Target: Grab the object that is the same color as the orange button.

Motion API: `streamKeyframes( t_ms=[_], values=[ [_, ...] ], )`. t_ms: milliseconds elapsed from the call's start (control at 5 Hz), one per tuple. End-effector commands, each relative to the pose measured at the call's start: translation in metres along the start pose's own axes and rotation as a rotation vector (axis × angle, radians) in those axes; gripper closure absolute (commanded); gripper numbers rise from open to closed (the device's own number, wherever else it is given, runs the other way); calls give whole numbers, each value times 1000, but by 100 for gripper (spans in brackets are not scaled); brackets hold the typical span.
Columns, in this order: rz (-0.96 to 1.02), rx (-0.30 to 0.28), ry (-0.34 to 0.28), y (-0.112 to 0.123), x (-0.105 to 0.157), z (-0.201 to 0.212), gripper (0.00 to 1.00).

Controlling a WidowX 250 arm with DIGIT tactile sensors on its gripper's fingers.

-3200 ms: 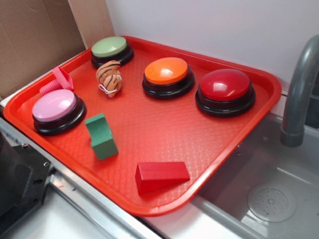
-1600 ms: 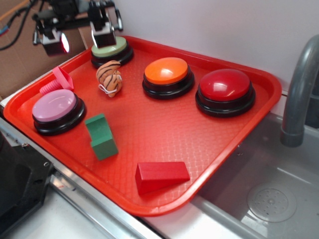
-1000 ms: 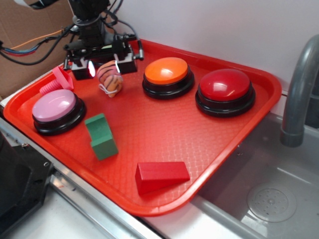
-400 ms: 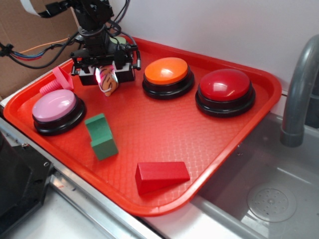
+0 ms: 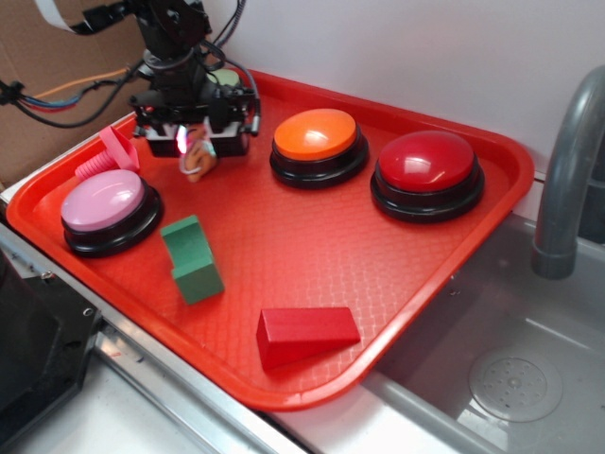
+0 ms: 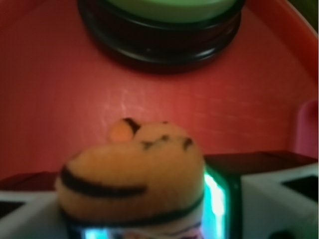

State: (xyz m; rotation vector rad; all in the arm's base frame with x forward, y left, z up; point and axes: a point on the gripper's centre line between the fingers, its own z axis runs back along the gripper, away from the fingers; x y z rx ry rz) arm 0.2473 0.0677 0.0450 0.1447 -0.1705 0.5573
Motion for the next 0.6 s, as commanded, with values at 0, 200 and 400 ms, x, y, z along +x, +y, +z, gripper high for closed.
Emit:
streamKeyframes(
  t_ms=[0,200,400],
  values=[
    [-466,-74,-72,-22,-15,129,100],
    [-631,-169,-44,-34,-23,181,100],
    [-725,-181,-16,-39,-29,197,100]
  ],
)
